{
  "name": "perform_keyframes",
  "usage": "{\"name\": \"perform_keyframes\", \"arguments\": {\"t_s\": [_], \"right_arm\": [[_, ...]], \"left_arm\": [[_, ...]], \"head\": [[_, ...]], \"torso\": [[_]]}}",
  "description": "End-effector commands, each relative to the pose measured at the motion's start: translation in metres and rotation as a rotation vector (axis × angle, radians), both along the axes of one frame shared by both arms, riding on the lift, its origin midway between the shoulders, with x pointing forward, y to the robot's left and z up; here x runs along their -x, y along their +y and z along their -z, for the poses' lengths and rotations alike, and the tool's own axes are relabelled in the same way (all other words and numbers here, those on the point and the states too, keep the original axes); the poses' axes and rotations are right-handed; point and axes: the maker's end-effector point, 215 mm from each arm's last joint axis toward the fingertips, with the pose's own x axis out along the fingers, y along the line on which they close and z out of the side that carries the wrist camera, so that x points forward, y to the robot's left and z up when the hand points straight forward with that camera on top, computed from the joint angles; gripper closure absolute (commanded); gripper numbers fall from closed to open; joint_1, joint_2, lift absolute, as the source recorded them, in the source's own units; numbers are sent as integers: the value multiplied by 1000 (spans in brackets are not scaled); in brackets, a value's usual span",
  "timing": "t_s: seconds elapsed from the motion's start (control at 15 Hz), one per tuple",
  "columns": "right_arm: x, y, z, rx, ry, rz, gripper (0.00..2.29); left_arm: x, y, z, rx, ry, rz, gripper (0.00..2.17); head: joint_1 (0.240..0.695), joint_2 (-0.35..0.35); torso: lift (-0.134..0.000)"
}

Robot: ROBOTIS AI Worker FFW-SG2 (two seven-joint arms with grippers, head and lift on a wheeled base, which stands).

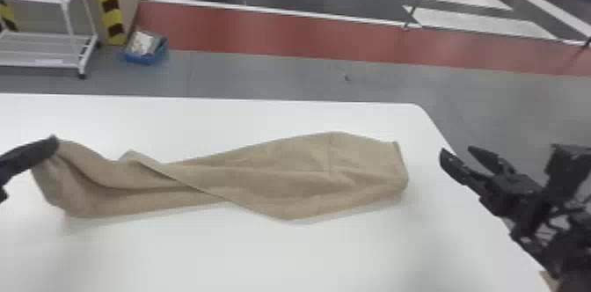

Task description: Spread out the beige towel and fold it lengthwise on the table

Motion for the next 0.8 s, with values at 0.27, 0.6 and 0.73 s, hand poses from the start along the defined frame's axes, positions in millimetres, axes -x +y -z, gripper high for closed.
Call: {"name": "perform_keyframes", "arguments": {"t_s": [0.27, 0.6, 0.73], "right_arm": [[30, 190, -7, 287, -132, -412, 410], [49, 240, 47, 285, 12, -516, 410], [52, 246, 63, 272, 77, -543, 410]], "left_arm": [[-2, -6, 7, 7, 9, -5, 1359], [-4, -11, 9, -13, 9, -2, 1359], [-4, -12, 9, -10, 8, 2, 1359]], "head": [[695, -98], [695, 38], [695, 52]], "torso": [[-124], [-124], [-124]]}}
